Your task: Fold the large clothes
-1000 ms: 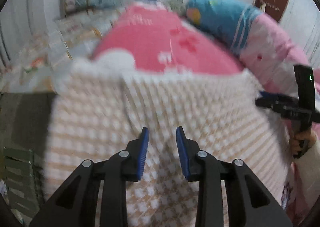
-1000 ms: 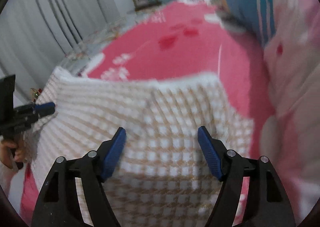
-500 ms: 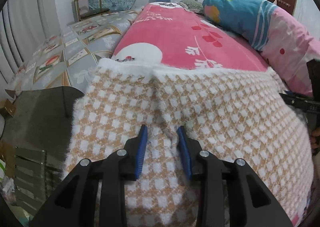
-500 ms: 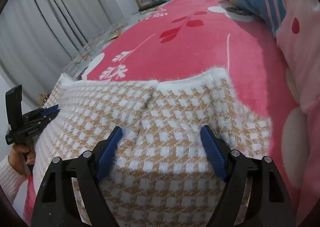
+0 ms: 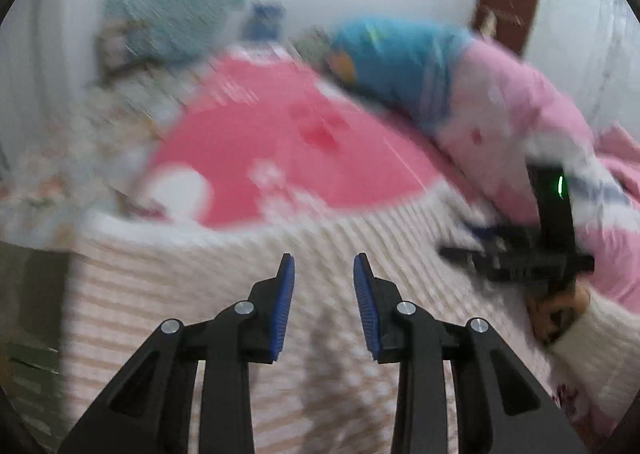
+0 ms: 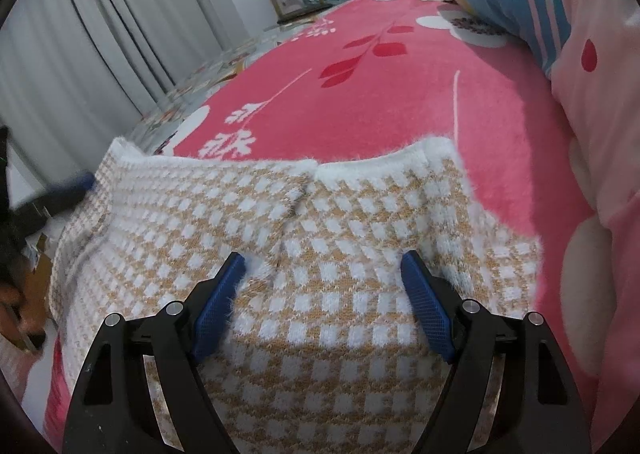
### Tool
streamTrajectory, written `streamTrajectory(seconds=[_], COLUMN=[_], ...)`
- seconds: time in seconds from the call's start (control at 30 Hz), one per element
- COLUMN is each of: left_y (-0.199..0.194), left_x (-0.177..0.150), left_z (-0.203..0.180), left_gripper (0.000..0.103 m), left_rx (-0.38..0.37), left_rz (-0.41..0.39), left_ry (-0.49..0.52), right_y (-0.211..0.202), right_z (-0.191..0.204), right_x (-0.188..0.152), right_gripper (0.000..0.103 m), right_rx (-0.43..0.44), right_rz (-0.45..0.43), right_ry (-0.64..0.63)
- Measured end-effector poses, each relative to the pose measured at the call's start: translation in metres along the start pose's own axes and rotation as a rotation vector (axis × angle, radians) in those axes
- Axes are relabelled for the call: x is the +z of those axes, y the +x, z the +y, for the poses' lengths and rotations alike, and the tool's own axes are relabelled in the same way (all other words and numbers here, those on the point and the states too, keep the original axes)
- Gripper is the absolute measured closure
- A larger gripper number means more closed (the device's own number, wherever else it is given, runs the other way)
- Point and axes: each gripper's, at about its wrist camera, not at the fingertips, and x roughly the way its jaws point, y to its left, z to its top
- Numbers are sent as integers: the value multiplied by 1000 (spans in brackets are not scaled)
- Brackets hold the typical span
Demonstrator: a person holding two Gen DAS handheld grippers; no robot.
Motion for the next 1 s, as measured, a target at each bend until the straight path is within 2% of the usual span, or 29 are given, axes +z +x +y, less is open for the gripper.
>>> streamTrajectory(seconds=[0.03, 0.07, 0.1, 0.13, 0.27, 0.4, 0.5, 0.6, 0.7, 0.77, 0.83, 1.0], left_y=[30, 37, 36, 34, 32, 30, 30, 30, 29, 31, 33, 31], left_x=[-12, -19, -20, -18, -9, -7, -6, -8, -8, -4, -3, -14], left_z=[-1, -3, -6, -7, 10, 15, 16, 11, 14, 20, 28, 1], left_gripper=[71, 70, 70, 70, 70, 70, 70, 70, 70, 70, 70, 70], left_rx=[12, 37, 64, 72, 9, 38, 59, 56, 56, 56, 66, 87], left_rz=[67, 35, 8, 14, 46, 37, 25, 25, 22, 21, 32, 32], left_ry=[12, 34, 60, 61, 18, 32, 40, 38, 38, 37, 44, 57], right_y=[0, 3, 1, -1, -2, -15, -46, -54, -34, 13, 25, 28], right_z=[0, 0, 3, 6, 8, 12, 27, 63, 101, 103, 101, 98], right_x=[0, -1, 1, 2, 1, 8, 28, 45, 42, 27, 4, 11], right_gripper=[29, 29, 29, 29, 29, 29, 31, 31, 31, 30, 30, 30], right_rx=[-1, -12, -20, -24, -24, -35, 36, 69, 70, 32, 4, 12], right_rz=[0, 11, 10, 5, 4, -18, -108, -116, -54, 111, 35, 43], right_ry=[0, -2, -7, -13, -13, -10, 0, -101, -242, -259, -291, -281])
